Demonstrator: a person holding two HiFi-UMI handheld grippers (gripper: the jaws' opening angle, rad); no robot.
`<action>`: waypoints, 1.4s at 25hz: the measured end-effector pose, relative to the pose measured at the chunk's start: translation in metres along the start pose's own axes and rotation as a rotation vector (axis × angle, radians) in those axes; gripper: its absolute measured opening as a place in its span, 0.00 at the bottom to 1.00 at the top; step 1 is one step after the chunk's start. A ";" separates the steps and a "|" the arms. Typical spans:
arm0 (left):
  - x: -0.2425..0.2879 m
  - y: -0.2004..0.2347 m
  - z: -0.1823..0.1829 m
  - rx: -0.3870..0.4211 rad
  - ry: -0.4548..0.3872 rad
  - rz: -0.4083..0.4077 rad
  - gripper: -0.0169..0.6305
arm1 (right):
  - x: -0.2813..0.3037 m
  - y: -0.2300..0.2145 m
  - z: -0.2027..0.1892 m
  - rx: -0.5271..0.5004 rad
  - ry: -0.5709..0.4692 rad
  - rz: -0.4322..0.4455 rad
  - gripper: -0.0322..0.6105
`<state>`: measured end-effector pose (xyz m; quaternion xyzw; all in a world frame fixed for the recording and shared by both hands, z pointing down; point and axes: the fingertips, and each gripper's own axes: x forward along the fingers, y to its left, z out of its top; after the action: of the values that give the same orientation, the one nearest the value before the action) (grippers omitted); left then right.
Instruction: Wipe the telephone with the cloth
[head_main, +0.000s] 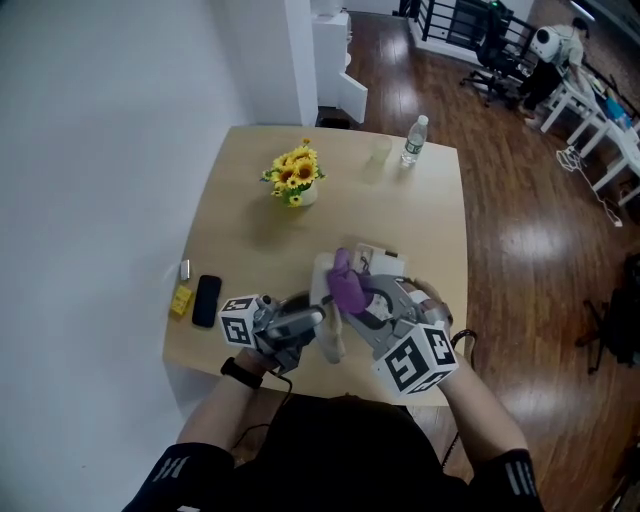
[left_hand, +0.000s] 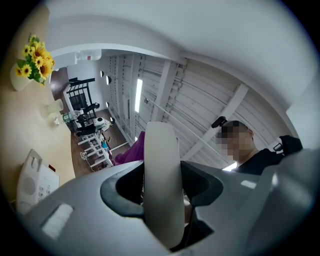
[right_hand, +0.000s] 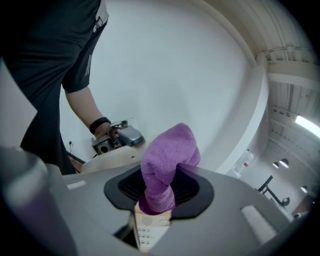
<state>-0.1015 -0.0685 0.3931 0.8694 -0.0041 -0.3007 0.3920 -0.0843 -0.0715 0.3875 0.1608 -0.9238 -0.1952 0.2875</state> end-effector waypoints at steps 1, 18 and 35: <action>0.000 0.000 0.001 0.004 -0.005 0.004 0.35 | -0.003 0.006 -0.003 0.010 -0.001 0.011 0.26; -0.006 0.006 0.041 0.002 -0.202 -0.031 0.35 | 0.008 0.094 -0.038 -0.040 0.101 0.203 0.26; -0.010 0.004 0.039 -0.012 -0.227 -0.046 0.35 | 0.012 0.081 -0.032 -0.052 0.105 0.215 0.26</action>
<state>-0.1291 -0.0953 0.3809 0.8273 -0.0266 -0.4061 0.3874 -0.0899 -0.0150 0.4541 0.0633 -0.9140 -0.1784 0.3587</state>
